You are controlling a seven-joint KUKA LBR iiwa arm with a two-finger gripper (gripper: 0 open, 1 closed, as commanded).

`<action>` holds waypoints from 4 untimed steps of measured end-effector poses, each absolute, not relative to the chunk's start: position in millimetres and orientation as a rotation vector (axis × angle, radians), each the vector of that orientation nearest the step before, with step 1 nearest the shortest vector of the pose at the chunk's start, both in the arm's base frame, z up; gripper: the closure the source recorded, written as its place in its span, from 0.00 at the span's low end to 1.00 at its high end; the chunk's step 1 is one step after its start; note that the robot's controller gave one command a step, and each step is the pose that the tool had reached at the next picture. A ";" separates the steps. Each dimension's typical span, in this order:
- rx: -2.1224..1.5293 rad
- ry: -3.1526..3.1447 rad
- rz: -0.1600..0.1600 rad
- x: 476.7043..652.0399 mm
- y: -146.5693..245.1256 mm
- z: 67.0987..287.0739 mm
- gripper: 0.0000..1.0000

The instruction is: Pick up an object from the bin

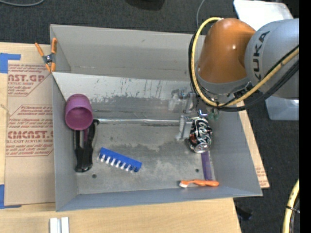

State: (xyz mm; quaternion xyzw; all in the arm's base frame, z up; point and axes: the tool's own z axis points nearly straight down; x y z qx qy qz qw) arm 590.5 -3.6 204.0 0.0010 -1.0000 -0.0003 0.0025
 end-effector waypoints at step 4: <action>0.177 -3.140 0.000 553.2 -91.5 148.5 0.00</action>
Offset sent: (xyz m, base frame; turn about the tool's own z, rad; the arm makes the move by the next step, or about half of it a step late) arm -0.0665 -0.0728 -0.0432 -0.1667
